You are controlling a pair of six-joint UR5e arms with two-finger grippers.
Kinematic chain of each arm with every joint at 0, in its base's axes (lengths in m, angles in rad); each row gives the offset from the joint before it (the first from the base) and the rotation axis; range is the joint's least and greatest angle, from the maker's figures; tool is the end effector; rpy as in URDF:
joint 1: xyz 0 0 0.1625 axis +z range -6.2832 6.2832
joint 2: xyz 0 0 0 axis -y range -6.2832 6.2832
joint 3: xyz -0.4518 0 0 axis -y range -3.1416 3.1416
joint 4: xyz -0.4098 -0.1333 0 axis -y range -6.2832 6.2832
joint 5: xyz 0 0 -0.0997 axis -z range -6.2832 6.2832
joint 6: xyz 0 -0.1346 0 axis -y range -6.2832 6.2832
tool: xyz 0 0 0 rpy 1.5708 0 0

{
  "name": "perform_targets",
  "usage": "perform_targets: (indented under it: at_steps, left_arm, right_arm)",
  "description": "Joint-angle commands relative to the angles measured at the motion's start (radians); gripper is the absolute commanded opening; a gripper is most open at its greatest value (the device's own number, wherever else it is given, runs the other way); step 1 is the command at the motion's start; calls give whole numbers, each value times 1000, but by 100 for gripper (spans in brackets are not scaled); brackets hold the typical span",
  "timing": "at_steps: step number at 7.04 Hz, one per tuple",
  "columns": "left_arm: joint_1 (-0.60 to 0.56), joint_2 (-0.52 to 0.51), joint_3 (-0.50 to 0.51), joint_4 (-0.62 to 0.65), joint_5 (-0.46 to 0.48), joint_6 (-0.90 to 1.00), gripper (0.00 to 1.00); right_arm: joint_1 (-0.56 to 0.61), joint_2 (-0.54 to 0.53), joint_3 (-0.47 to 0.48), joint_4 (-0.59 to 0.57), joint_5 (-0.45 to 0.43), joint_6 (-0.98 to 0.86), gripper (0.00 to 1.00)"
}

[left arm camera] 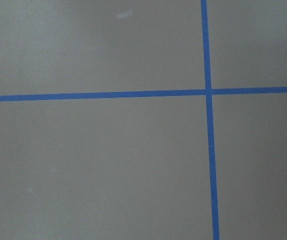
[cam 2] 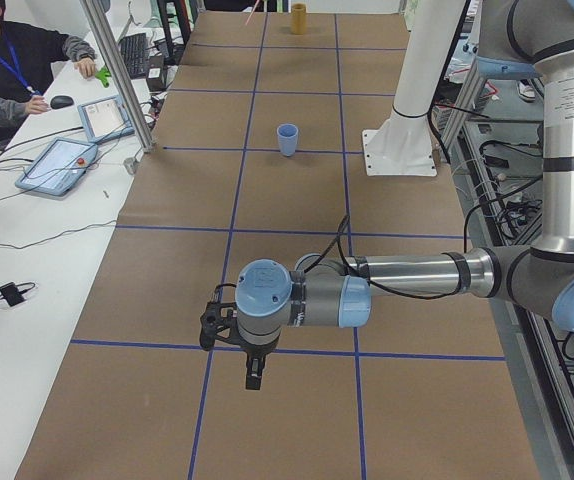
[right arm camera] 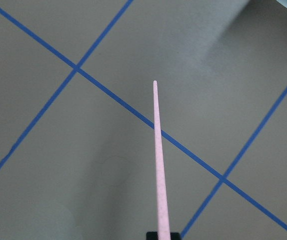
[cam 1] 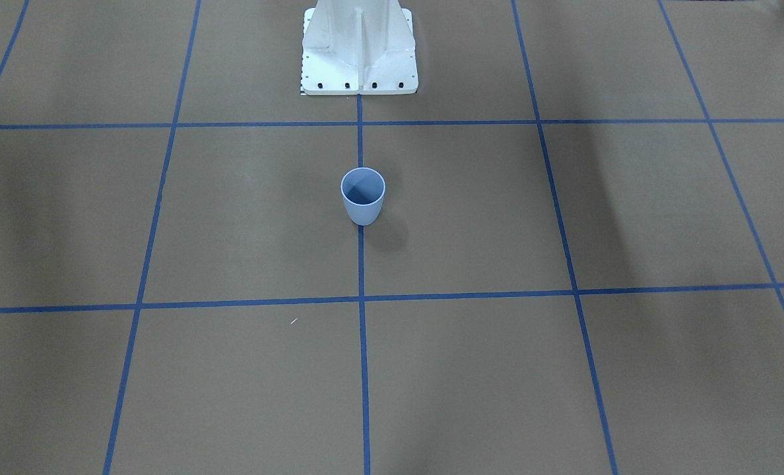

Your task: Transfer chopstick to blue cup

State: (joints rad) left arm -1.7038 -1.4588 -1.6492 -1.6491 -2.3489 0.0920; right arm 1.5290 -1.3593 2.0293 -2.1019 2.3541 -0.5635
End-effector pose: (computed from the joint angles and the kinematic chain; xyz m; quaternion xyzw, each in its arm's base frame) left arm -0.0999 -0.4537 0.7165 0.0631 0.3745 -0.0105 0.9250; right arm 0.0162 -0.5291 0.4304 0.1602 -0.3514 -0.3001 0.8722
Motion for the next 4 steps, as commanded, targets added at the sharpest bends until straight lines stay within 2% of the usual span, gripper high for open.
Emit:
perform_targets:
  at_steps: [1, 4]
  left_arm:
    - [1, 21, -4, -3, -4, 0, 98]
    - [0, 26, -4, -3, -7, 0, 98]
  right_arm:
    - [-171, 76, 84, 5, 5, -1, 0]
    - [-390, 163, 138, 3, -71, 43, 0]
